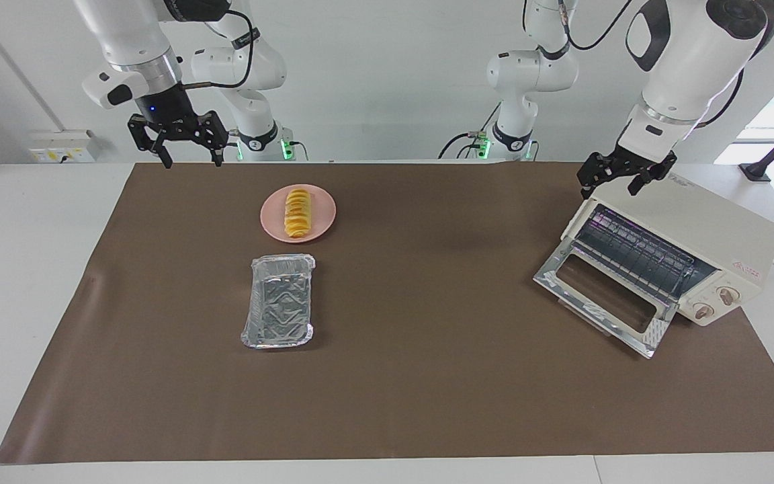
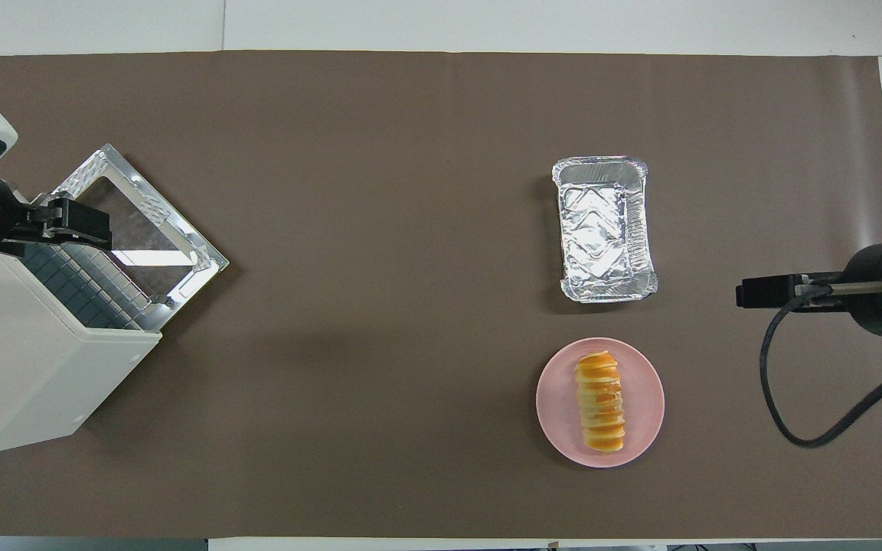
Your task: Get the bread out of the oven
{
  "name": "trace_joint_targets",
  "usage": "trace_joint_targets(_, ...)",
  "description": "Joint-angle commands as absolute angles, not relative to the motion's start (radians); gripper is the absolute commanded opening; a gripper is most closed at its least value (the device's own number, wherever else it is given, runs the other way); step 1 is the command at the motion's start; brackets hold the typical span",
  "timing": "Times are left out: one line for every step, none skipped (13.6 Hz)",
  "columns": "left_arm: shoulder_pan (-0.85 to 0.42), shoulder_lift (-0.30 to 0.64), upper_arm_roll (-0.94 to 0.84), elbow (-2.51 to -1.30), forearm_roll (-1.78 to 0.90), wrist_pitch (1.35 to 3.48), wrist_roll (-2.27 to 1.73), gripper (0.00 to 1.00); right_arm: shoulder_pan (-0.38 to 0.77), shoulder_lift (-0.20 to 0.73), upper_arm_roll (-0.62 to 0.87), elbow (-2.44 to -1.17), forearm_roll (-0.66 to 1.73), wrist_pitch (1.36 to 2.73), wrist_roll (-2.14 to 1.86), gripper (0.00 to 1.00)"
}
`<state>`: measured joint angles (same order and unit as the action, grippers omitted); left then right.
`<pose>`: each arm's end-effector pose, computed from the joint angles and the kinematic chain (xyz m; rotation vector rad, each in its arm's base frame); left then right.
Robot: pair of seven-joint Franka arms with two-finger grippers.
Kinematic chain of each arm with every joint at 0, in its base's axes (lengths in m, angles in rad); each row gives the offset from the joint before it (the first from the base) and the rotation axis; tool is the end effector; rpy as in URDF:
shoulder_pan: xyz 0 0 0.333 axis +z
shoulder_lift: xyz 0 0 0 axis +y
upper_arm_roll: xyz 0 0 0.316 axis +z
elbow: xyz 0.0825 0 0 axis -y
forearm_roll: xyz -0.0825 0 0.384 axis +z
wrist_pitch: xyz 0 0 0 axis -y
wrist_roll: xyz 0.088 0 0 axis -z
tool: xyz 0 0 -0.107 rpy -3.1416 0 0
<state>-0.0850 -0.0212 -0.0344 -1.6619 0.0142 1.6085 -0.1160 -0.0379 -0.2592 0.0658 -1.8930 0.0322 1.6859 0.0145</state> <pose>0.5454 -0.0641 0.5964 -3.1226 0.0065 0.0472 0.4804 0.0202 0.6152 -3.1243 -0.0137 -0.0801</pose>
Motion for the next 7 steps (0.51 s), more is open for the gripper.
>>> trace_joint_targets(-0.077, -0.025, -0.037, -1.667, 0.006, 1.603, -0.107, 1.00, -0.072, -0.174, 0.074, -1.788, 0.014, 1.608, -0.028, 1.00)
trace_joint_targets(-0.077, -0.025, -0.037, -1.667, 0.006, 1.603, -0.107, 1.00, -0.074, -0.113, 0.072, -1.699, 0.012, 1.558, -0.028, 1.00)
trace_joint_targets(-0.077, -0.025, -0.037, -1.667, 0.006, 1.603, -0.107, 1.00, -0.075, -0.069, 0.072, -1.639, 0.011, 1.525, -0.028, 1.00)
trace_joint_targets(-0.077, -0.026, -0.037, -1.667, 0.006, 1.603, -0.107, 1.00, -0.077, -0.060, 0.072, -1.632, 0.009, 1.532, -0.022, 1.00)
trace_joint_targets(-0.077, -0.025, -0.037, -1.667, 0.006, 1.603, -0.107, 1.00, -0.087, -0.058, 0.072, -1.635, 0.005, 1.549, -0.018, 1.00)
trace_joint_targets(-0.077, -0.025, -0.037, -1.667, 0.006, 1.603, -0.107, 1.00, -0.106, -0.061, 0.072, -1.644, 0.003, 1.552, -0.018, 1.00)
trace_joint_targets(-0.077, -0.025, -0.037, -1.667, 0.006, 1.603, -0.107, 1.00, -0.112, -0.066, 0.072, -1.655, 0.003, 1.552, -0.024, 1.00)
